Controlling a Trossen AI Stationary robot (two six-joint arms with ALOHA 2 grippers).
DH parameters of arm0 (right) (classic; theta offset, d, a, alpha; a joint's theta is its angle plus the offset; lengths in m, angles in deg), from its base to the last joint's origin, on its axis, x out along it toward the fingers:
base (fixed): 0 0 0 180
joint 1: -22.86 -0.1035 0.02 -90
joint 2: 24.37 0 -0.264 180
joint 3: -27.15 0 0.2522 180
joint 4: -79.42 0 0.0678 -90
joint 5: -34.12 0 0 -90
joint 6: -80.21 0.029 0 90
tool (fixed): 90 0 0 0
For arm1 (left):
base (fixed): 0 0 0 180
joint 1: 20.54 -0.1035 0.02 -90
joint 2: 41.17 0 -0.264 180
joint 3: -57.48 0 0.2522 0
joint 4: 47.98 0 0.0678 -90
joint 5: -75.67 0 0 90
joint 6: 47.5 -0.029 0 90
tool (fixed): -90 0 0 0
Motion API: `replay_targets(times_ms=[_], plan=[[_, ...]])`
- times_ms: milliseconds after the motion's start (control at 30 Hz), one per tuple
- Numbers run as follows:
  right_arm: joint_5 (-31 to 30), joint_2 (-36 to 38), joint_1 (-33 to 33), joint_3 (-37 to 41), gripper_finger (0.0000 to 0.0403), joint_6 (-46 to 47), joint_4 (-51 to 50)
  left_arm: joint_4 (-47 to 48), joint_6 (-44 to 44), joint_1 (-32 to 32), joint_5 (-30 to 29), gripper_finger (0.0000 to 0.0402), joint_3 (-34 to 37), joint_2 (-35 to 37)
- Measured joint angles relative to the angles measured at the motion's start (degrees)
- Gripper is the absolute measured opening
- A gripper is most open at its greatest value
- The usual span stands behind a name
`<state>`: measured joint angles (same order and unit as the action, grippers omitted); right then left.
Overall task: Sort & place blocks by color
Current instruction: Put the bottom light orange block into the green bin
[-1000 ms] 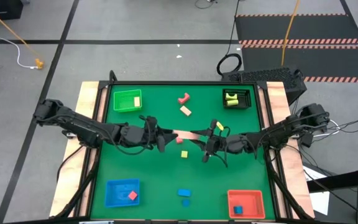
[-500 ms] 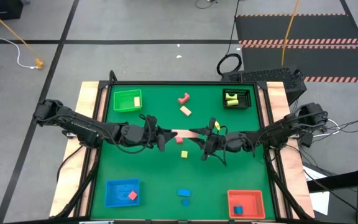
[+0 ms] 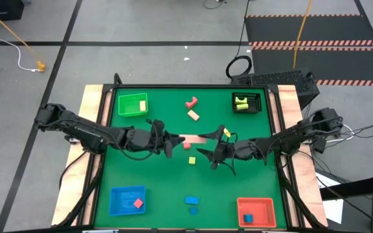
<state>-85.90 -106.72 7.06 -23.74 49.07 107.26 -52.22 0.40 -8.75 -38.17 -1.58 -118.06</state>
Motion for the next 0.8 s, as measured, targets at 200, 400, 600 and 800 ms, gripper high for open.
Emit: replay_targets(times_ms=[200, 400, 600, 800], plan=[[-0.1, 7.3, 0.0, 0.0, 0.0283, 11.1, -14.4, 3.8, -4.2, -3.7, -0.2, 0.0057, 0.0, 1.9], [-0.2, 14.3, 2.3, 0.0, 0.0274, 19.9, -24.7, 17.0, -8.6, -10.4, -0.4, 0.0057, 0.0, 10.0], [-3.2, 15.7, 6.6, 0.0, 0.0274, 23.0, -26.4, 34.9, -9.5, -17.4, -3.9, 0.0057, 0.0, 19.7], [-4.4, 14.3, 13.6, 0.0, 0.0274, 27.3, -26.5, 54.0, -4.4, -23.9, -8.7, 0.0057, 0.0, 24.8]])
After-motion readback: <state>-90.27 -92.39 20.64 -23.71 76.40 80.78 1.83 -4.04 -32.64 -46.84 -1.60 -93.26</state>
